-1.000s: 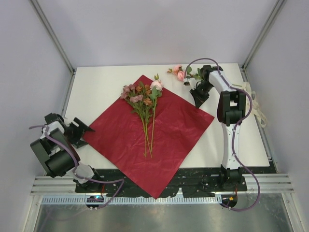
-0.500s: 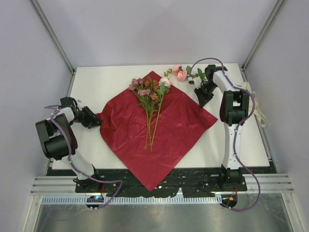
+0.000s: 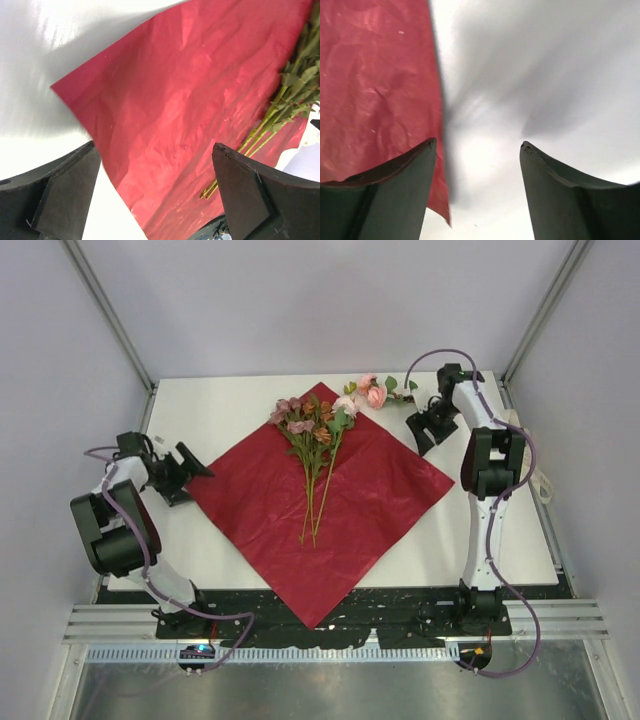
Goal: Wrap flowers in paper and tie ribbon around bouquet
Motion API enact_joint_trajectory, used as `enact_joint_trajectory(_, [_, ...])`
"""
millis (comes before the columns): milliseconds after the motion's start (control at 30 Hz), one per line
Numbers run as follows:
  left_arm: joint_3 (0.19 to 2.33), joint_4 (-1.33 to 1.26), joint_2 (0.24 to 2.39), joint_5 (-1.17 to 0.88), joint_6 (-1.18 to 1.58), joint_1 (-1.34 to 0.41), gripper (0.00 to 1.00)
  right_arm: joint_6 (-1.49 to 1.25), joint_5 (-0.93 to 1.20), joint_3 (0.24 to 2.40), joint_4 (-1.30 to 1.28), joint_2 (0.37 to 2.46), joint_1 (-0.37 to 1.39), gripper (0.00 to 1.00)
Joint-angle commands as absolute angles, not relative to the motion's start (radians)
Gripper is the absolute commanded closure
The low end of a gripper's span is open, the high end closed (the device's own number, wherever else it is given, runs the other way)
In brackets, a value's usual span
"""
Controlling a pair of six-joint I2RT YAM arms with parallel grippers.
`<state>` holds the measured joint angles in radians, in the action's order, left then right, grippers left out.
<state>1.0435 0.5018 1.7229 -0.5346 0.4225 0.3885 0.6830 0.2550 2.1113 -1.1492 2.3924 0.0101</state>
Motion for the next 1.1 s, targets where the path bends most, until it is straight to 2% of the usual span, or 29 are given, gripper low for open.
enact_joint_trajectory(0, [1.135, 0.601, 1.577, -0.566, 0.313, 0.431, 0.03, 0.762, 0.236, 2.206, -1.093, 2.246, -0.060, 0.21])
enact_joint_trajectory(167, [1.209, 0.667, 1.494, -0.607, 0.249, 0.433, 0.01, 0.997, 0.141, 2.048, -0.726, 2.184, -0.066, 0.15])
enact_joint_trajectory(467, [1.216, 0.692, 1.413, -0.597, 0.238, 0.433, 0.00, 1.225, 0.091, 2.072, -0.502, 2.332, -0.040, 0.14])
enact_joint_trajectory(700, [1.224, 0.698, 1.385, -0.568, 0.256, 0.433, 0.00, 1.380, 0.063, 2.039, -0.407, 2.411, -0.023, 0.28])
enact_joint_trajectory(900, [1.253, 0.707, 1.388, -0.525, 0.270, 0.434, 0.00, 1.534, 0.025, 1.951, -0.264, 2.462, -0.017, 0.31])
enact_joint_trajectory(1067, [1.288, 0.729, 1.378, -0.477, 0.265, 0.437, 0.00, 1.598, 0.017, 1.989, -0.222, 2.542, -0.012, 0.42])
